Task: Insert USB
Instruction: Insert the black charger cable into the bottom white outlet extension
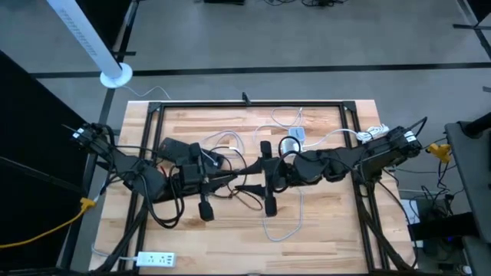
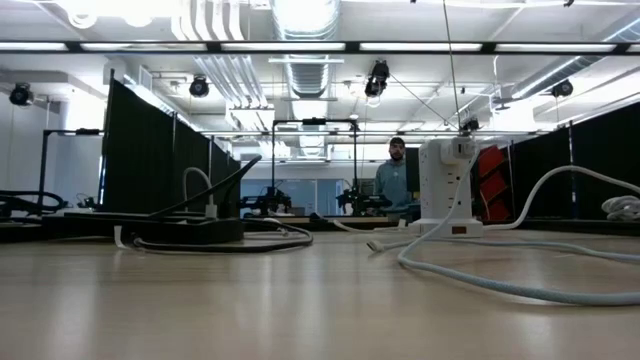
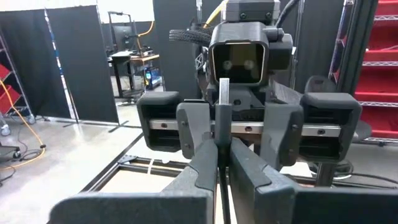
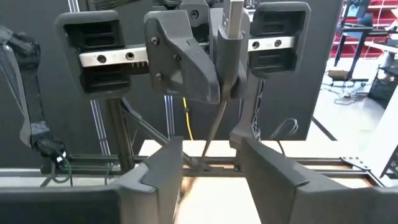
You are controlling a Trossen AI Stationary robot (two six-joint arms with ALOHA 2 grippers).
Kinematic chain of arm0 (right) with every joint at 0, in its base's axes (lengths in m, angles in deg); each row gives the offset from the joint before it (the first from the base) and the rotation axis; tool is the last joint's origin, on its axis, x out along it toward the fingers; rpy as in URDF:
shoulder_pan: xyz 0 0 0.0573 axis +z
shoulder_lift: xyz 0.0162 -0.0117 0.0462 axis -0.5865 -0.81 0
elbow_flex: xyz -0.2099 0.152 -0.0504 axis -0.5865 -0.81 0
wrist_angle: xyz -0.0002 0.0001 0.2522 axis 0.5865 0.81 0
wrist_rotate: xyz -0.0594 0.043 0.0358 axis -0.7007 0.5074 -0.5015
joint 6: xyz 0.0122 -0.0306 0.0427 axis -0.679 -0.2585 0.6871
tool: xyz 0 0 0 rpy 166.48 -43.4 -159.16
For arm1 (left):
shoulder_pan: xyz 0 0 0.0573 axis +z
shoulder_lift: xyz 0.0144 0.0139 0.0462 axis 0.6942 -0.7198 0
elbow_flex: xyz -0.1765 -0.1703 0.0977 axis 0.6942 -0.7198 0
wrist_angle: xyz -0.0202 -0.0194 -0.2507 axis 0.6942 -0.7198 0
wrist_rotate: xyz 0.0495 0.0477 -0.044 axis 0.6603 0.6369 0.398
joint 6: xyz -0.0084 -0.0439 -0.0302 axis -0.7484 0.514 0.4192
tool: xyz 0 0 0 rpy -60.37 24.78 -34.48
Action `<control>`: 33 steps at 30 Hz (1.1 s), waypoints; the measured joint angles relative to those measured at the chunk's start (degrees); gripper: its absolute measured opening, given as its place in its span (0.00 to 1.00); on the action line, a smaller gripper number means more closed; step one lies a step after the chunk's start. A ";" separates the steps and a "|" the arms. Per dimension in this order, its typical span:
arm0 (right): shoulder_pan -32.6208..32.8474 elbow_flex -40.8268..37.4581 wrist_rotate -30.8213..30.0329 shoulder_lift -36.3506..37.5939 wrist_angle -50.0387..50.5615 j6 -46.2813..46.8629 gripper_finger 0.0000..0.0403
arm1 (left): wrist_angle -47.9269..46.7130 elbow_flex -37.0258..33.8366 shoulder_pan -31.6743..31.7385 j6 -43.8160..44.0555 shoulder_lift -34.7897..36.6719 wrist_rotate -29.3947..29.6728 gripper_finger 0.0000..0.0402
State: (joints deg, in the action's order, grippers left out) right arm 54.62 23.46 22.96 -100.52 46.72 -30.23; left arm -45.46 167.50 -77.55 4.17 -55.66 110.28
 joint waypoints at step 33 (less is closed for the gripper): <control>-3.89 -0.02 2.07 -0.25 3.60 0.82 0.01 | -5.90 -0.04 2.66 -0.46 -0.47 3.60 0.06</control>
State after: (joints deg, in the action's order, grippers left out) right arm 50.73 23.44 25.03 -100.77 50.32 -29.40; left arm -51.36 167.45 -74.89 3.70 -56.12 113.88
